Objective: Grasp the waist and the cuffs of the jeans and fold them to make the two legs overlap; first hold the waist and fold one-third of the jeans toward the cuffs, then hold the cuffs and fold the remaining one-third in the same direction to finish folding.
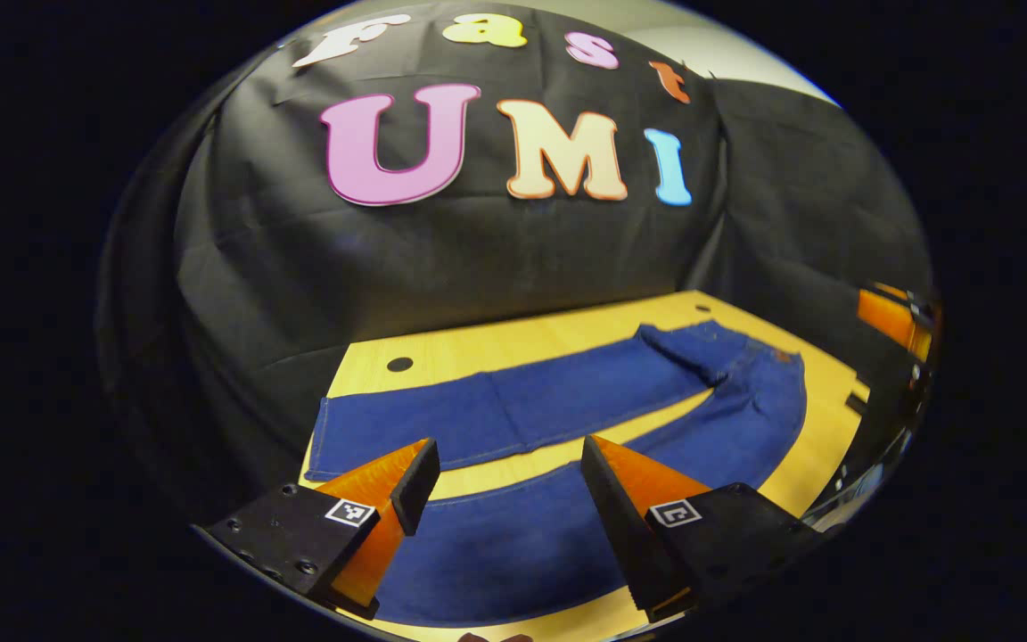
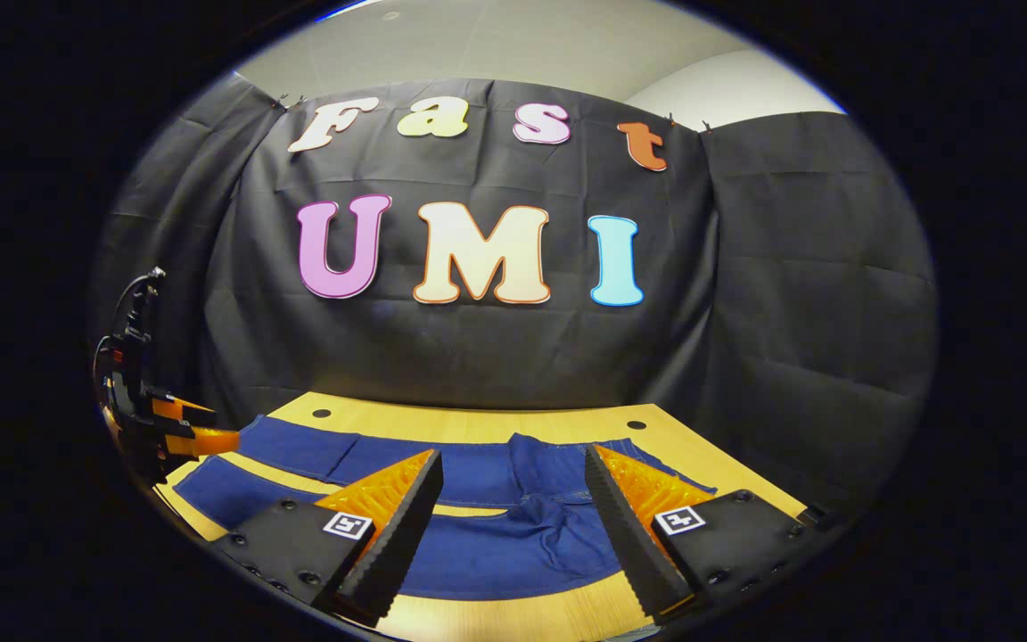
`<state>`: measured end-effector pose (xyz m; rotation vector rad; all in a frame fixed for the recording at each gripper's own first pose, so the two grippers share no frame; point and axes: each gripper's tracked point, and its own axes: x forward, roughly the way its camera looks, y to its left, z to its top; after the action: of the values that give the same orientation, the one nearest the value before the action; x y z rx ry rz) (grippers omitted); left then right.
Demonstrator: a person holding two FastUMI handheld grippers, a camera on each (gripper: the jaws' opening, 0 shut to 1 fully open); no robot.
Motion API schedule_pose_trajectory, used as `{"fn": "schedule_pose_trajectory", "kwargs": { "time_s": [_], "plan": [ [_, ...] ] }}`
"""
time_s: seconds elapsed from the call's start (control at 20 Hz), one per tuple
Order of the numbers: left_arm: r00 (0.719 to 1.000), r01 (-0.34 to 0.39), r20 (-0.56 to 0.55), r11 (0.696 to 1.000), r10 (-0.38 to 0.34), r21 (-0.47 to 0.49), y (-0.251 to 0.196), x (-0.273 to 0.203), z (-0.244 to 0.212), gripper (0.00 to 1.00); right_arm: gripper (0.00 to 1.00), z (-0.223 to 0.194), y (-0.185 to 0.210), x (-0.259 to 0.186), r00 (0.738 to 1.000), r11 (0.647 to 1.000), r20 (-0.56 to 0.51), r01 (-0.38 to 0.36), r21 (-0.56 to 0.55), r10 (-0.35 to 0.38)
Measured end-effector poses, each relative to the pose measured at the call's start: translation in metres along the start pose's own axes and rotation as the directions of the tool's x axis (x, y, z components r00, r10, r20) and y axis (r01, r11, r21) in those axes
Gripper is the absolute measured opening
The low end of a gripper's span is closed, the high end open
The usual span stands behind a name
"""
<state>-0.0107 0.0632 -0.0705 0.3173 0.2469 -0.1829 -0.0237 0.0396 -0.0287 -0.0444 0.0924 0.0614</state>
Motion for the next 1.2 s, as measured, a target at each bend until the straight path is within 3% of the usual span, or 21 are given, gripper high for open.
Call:
{"fn": "schedule_pose_trajectory", "kwargs": {
  "time_s": [0.15,0.3,0.55,0.8,0.9,1.0,1.1,1.2],
  "plan": [
    [0.993,0.073,-0.105,0.989,-0.059,0.130,0.016,-0.006,-0.029,0.95,0.99,-0.010,0.014,-0.003,0.999,1.000,-0.029,-0.024,-0.001,0.024],
    [0.964,0.200,-0.225,0.950,-0.145,0.242,0.026,-0.024,-0.063,0.96,0.99,-0.018,0.025,-0.003,0.998,0.999,-0.050,-0.044,0.016,0.045],
    [0.839,0.437,-0.491,0.827,-0.234,0.354,0.039,-0.053,-0.128,0.97,0.99,-0.028,0.037,0.000,0.994,0.997,-0.089,-0.058,0.044,0.062],
    [0.715,0.538,-0.652,0.794,-0.251,0.284,0.054,-0.070,-0.168,0.98,0.99,-0.038,0.044,-0.001,0.988,0.997,-0.133,-0.073,0.030,0.076],
    [0.660,0.591,-0.709,0.753,-0.247,0.288,0.056,-0.079,-0.181,0.97,0.99,-0.038,0.046,-0.001,0.987,0.997,-0.136,-0.079,0.026,0.082],
    [0.624,0.629,-0.749,0.712,-0.224,0.312,0.061,-0.080,-0.189,0.98,0.99,-0.042,0.046,-0.001,0.986,0.996,-0.146,-0.083,0.024,0.085],
    [0.598,0.639,-0.773,0.708,-0.211,0.301,0.058,-0.080,-0.195,0.98,0.99,-0.044,0.045,-0.002,0.984,0.996,-0.152,-0.083,0.029,0.087],
    [0.596,0.634,-0.779,0.709,-0.194,0.308,0.063,-0.076,-0.199,0.98,0.99,-0.045,0.040,-0.003,0.985,0.997,-0.154,-0.075,0.028,0.078]
  ]
}}
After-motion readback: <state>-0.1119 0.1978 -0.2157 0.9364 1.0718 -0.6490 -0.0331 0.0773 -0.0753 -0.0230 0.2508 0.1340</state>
